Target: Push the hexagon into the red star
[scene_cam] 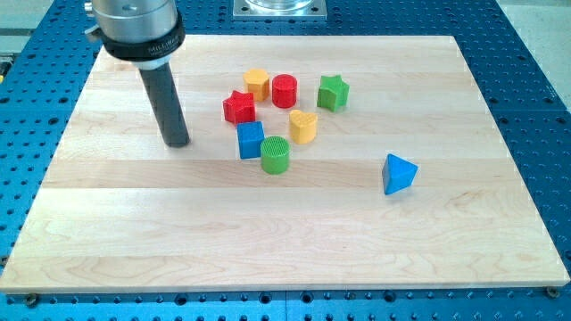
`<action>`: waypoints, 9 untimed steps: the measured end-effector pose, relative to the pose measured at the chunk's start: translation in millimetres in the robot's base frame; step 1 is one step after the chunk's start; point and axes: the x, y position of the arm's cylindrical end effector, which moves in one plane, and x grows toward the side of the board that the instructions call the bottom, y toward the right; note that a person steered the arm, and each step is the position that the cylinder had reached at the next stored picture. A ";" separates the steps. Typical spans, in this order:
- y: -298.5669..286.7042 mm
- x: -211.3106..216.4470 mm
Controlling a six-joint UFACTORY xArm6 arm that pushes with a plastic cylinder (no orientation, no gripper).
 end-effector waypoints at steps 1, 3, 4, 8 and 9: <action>2.9 -43.2; 35.6 -37.2; 61.8 -44.9; 62.9 -155.8; 102.3 -124.8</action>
